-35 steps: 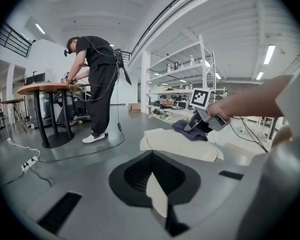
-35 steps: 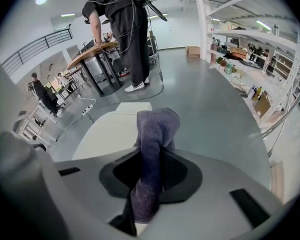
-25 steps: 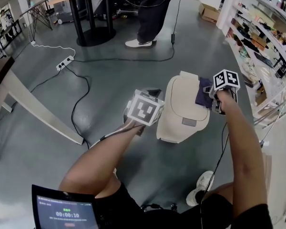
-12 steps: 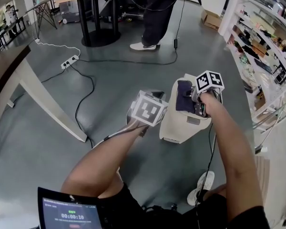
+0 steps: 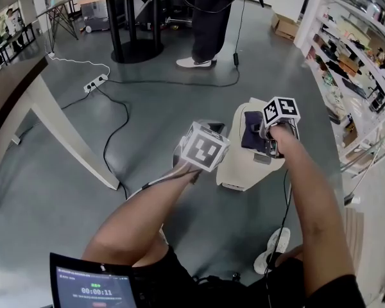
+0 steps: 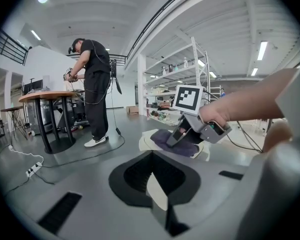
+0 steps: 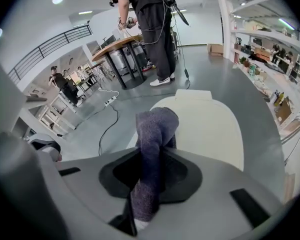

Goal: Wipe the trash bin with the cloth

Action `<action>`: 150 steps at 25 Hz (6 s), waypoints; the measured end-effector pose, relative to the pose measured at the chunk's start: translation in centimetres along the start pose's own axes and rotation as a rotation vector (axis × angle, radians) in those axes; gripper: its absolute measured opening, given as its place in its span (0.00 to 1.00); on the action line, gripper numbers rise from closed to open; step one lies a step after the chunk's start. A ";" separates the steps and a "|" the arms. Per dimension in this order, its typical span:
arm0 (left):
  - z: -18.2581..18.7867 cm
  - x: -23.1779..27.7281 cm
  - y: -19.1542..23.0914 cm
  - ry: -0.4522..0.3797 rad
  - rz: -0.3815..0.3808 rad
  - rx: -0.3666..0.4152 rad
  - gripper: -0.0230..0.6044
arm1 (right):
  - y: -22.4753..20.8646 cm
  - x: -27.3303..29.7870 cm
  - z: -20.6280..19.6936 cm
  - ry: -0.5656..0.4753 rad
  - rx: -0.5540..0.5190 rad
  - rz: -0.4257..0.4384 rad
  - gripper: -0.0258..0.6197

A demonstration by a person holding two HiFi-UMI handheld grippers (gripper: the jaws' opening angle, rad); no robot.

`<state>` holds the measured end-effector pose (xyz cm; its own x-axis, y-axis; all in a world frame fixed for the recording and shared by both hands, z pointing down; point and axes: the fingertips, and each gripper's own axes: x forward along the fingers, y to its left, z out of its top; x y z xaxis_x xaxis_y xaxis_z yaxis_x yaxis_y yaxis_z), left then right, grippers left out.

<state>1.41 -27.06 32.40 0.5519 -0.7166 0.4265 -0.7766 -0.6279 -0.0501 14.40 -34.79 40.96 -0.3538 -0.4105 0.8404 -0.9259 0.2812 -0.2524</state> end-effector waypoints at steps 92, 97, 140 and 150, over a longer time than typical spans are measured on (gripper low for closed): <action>-0.8 -2.7 -3.1 -0.244 0.135 -0.130 0.04 | 6.7 -10.5 -9.7 -0.801 -0.265 -0.132 0.16; -2.0 -3.6 -3.8 -0.291 0.164 -0.028 0.04 | 8.2 -8.3 -12.6 -0.865 -0.264 -0.204 0.16; -9.4 3.7 -10.3 -0.187 -0.010 -0.015 0.04 | -5.9 -7.0 -20.2 -0.846 -0.076 -0.460 0.16; -13.0 1.3 -6.3 -0.118 0.087 -0.087 0.04 | 2.2 -2.3 -19.0 -0.847 -0.163 -0.341 0.16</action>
<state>3.07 -20.14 45.00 0.5093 -0.8010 0.3145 -0.8436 -0.5370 -0.0014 15.67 -16.75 47.54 -0.1046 -0.9722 0.2096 -0.9902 0.1214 0.0687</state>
